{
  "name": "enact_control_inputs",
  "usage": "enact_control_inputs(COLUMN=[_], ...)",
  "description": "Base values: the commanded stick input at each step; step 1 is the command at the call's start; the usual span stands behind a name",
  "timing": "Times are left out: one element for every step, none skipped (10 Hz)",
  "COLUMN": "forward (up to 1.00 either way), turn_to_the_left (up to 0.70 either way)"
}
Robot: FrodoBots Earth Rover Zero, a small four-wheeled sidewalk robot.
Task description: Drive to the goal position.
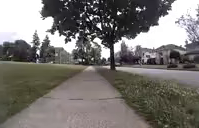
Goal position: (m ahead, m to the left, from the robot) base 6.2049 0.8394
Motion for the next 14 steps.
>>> enact_control_inputs(forward=[0.70,0.70,0.70,0.70,0.70,0.70,0.70,0.70,0.70,0.70,0.70,0.70,0.70,0.70], turn_to_the_left=[0.14,0.21,0.00,0.00,0.00,0.00,0.00,0.00,0.00,0.00,0.00,0.00,0.00,0.00])
